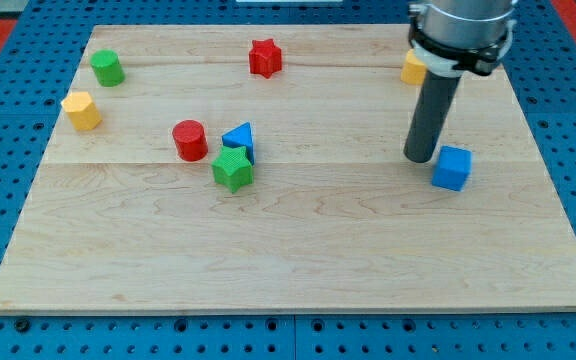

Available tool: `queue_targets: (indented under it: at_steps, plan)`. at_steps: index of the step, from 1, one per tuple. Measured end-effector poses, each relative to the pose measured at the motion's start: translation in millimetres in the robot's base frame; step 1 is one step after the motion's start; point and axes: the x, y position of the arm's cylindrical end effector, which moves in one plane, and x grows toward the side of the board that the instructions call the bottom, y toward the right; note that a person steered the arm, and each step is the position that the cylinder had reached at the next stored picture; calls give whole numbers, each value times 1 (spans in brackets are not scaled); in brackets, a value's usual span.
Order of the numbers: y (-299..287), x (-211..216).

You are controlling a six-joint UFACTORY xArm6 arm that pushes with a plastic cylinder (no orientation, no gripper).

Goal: Place the blue cube vertically towards yellow heart

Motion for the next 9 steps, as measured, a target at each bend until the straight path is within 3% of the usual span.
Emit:
queue_targets:
  at_steps: [2, 4, 5, 6, 8, 9]
  plan:
    - [51, 3]
    - [75, 67]
    - [109, 55]
    - [151, 76]
    - [59, 108]
    - [54, 108]
